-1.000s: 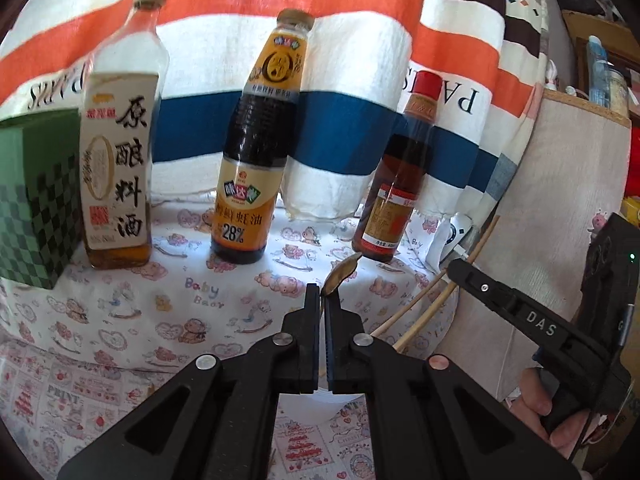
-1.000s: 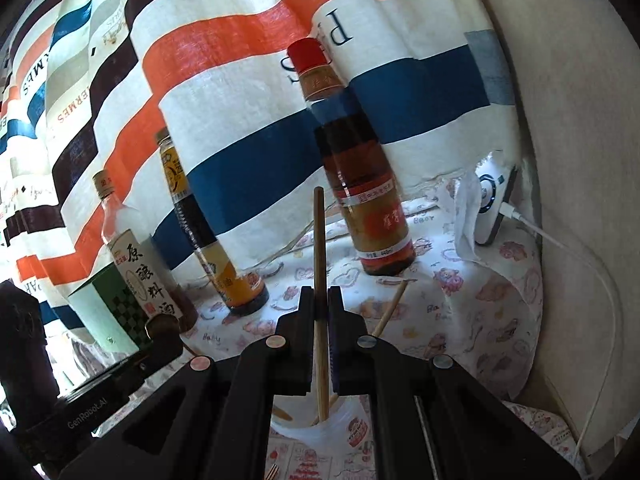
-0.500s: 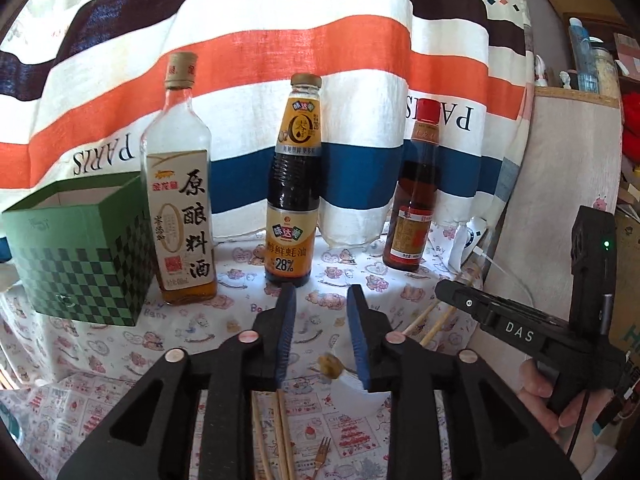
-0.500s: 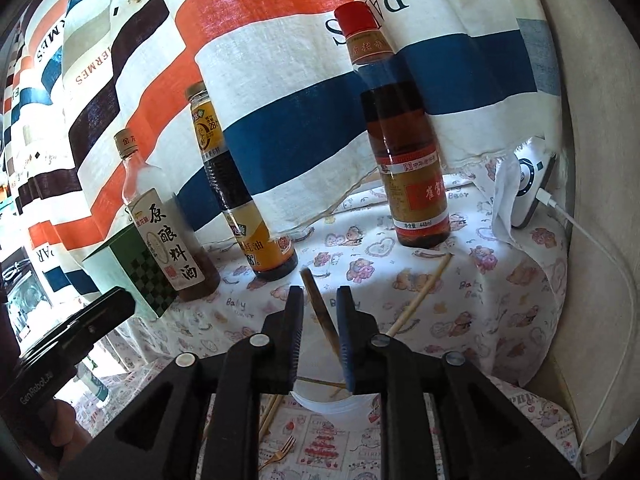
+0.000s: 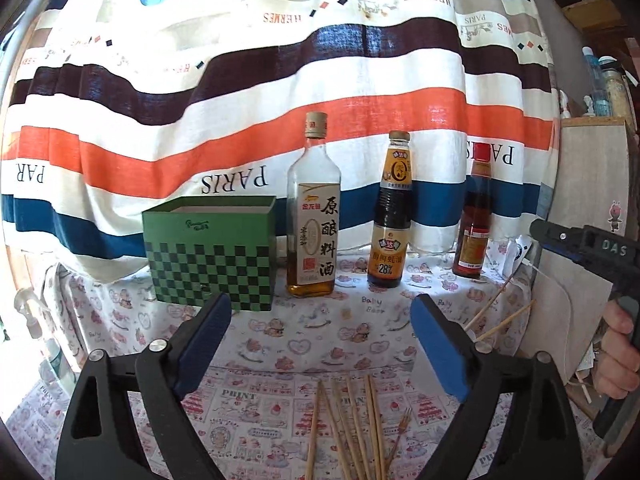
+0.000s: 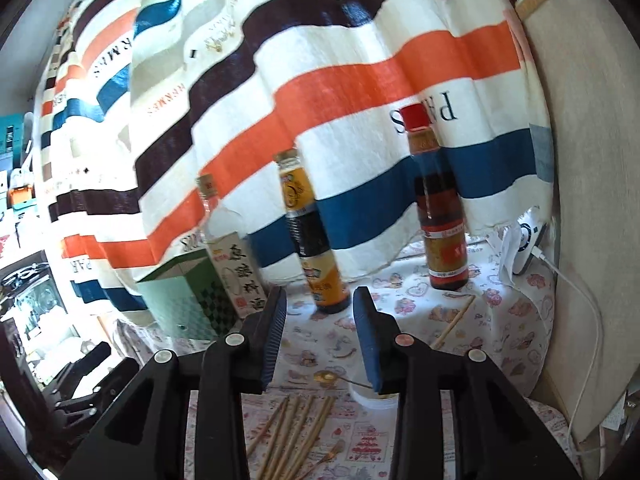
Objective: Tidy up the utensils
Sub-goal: 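Lower both open grippers toward the chopsticks and fork on the table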
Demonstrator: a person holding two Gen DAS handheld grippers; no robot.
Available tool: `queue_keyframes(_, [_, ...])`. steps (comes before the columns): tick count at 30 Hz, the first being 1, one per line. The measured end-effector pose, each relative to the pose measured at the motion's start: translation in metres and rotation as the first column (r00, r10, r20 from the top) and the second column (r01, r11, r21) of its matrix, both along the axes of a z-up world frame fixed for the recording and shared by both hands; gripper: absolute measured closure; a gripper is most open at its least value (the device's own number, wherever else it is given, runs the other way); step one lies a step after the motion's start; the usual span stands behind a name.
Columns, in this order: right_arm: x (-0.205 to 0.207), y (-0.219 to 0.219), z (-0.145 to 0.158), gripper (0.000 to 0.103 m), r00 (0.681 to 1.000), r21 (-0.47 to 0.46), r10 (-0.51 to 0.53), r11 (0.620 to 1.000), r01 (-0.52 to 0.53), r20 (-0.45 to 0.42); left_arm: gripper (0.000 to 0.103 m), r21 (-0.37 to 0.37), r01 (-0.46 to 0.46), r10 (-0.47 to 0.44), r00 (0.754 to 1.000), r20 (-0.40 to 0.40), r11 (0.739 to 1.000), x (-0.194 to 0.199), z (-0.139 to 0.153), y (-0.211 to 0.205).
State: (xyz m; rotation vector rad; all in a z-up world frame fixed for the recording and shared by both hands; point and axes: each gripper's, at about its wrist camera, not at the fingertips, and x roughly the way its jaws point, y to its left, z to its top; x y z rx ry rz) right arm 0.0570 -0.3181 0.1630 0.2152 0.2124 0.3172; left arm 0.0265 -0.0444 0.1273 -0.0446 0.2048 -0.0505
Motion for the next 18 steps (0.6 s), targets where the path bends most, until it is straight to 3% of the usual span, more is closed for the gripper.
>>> queue_keyframes(5, [-0.035, 0.033, -0.014, 0.057, 1.000, -0.083, 0.010, 0.996, -0.010, 0.001, 0.000, -0.023, -0.031, 0.030, 0.999, -0.013, 0.999, -0.005, -0.027, 0.018])
queue_keyframes(8, [-0.039, 0.048, -0.041, 0.056, 0.998, -0.096, 0.017, 0.995, -0.023, -0.064, 0.000, 0.022, -0.080, 0.082, 0.981, -0.177, 0.997, 0.018, -0.058, 0.025])
queue_keyframes(11, [-0.032, 0.061, -0.075, 0.055, 0.996, -0.131, -0.012, 0.991, -0.001, -0.093, 0.000, -0.039, -0.057, 0.046, 0.970, -0.239, 0.998, 0.027, -0.081, 0.037])
queue_keyframes(14, [-0.012, 0.068, -0.108, 0.055, 0.976, -0.144, -0.015, 0.989, -0.016, -0.216, 0.000, -0.069, -0.042, 0.017, 0.943, -0.332, 0.997, 0.041, -0.097, 0.044])
queue_keyframes(18, [0.012, 0.067, -0.142, 0.055, 0.943, -0.141, -0.022, 0.990, -0.026, -0.332, 0.000, -0.118, -0.051, 0.003, 0.929, -0.370, 0.992, 0.044, -0.105, 0.047])
